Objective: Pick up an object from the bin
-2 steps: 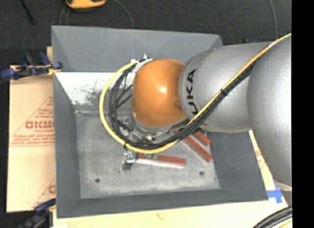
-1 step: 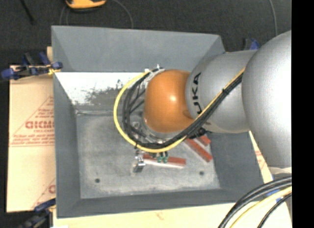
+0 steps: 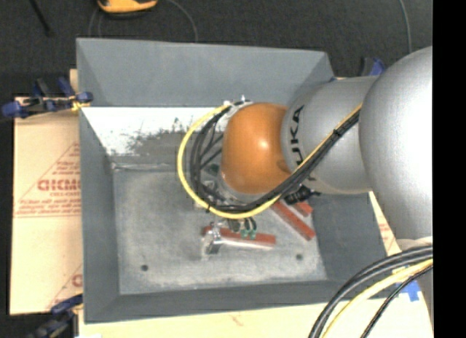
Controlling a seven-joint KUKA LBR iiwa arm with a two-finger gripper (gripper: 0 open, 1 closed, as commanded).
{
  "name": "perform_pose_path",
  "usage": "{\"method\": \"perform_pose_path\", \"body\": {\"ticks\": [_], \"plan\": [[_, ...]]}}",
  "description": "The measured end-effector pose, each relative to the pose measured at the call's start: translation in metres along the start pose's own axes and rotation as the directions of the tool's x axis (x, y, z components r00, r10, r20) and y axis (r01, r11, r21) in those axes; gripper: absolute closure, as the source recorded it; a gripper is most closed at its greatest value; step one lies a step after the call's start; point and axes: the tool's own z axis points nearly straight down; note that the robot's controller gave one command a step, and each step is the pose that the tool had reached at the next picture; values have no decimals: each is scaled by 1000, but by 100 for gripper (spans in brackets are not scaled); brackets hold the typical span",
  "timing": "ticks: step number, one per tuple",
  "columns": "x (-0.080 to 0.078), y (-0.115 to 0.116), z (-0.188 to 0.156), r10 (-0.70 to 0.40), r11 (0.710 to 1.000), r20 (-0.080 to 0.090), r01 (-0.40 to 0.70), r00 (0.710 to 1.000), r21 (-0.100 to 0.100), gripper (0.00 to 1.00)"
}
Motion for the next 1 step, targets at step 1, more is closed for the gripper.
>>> {"method": "perform_pose_path", "body": {"ticks": [1], "plan": [[-5,-12,-3,-100,995,16,100,995,-1,0]]}}
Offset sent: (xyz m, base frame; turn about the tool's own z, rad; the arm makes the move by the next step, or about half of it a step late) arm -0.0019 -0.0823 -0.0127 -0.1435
